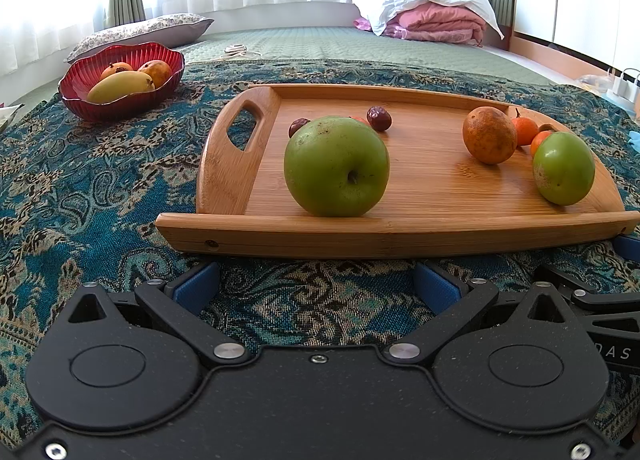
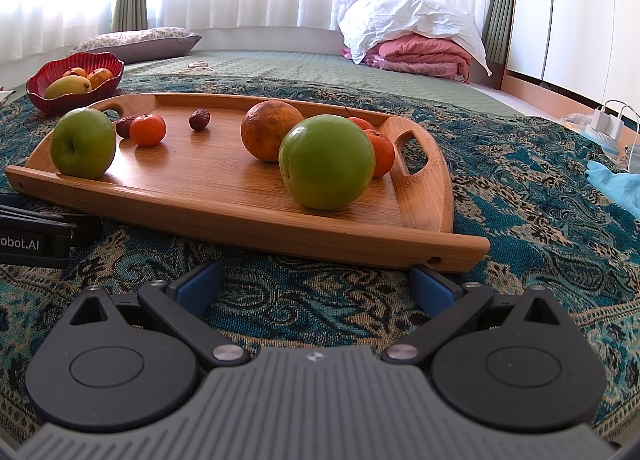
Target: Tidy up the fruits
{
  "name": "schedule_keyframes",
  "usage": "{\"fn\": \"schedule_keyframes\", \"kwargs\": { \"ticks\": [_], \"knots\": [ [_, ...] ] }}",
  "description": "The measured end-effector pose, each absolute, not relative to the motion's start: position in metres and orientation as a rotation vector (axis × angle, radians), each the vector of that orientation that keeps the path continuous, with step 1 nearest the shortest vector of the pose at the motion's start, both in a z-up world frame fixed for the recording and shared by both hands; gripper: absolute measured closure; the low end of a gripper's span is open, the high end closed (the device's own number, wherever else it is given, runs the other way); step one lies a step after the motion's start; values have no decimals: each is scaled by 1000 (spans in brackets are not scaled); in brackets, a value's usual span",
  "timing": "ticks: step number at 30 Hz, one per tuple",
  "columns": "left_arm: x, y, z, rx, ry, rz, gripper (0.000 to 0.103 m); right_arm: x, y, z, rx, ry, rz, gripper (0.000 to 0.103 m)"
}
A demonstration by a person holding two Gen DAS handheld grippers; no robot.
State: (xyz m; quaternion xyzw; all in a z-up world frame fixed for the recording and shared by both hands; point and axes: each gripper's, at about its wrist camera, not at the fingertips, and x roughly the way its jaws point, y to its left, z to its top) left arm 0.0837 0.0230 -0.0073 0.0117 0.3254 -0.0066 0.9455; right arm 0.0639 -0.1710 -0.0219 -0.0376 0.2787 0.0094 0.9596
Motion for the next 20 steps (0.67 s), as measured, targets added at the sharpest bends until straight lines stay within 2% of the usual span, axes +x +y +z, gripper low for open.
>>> {"fn": "schedule_keyframes", "kwargs": {
  "ticks": [20],
  "knots": [
    [83,23,-6,20,654,-16,0,62,-172,-20,-73,559,20,0]
  ]
}}
